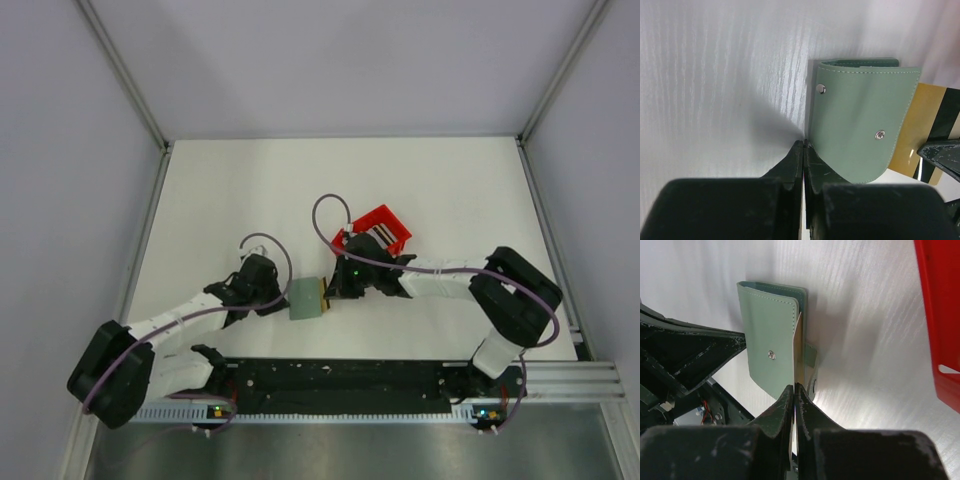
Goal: Put the credit cards into the card holder
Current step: Turn over the card slot in the card holder.
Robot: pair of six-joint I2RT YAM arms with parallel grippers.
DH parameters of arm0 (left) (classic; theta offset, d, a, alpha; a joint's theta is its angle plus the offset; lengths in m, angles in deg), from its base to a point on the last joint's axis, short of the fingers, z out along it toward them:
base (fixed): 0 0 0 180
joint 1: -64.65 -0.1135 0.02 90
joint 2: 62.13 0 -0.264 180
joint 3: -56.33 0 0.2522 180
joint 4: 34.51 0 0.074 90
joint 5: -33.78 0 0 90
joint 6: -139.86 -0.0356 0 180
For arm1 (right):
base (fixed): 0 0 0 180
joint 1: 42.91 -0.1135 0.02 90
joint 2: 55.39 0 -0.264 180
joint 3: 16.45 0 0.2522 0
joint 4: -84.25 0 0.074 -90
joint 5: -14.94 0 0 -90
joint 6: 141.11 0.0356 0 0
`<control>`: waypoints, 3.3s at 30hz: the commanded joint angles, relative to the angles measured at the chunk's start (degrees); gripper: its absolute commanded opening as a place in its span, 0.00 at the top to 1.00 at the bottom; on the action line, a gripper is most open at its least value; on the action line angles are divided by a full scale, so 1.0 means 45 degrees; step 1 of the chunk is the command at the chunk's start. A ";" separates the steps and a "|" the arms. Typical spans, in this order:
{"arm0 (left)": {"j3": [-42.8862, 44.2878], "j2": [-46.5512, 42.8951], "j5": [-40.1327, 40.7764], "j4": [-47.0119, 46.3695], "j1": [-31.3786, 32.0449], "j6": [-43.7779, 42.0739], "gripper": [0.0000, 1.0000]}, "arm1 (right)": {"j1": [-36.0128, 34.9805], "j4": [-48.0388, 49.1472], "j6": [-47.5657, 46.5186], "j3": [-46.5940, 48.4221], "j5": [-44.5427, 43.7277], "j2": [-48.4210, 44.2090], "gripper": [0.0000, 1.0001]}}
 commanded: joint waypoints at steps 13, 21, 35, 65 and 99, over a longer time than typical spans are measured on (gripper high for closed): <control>0.0401 0.0615 -0.2046 -0.2236 0.0121 -0.0413 1.00 | 0.0075 0.0353 -0.0824 0.0302 0.0228 -0.2045 1.00; 0.0459 0.0850 -0.2361 -0.3254 0.0140 -0.0392 1.00 | -0.0256 0.0120 -0.1389 0.0769 0.0326 -0.1673 1.00; -0.0261 -0.0343 0.0903 -0.0537 0.0062 0.0877 1.00 | -0.1350 0.0135 -0.1605 0.1649 0.0051 -0.0092 1.00; -0.0186 0.1026 -0.0367 -0.1830 -0.0036 0.0546 1.00 | -0.1975 -0.1910 -0.1781 0.3170 -0.1568 0.1880 1.00; 0.0206 -0.4973 0.0591 0.1279 -0.0427 0.0760 0.35 | -0.2483 -0.3906 -0.2465 0.4560 -0.3698 0.2703 1.00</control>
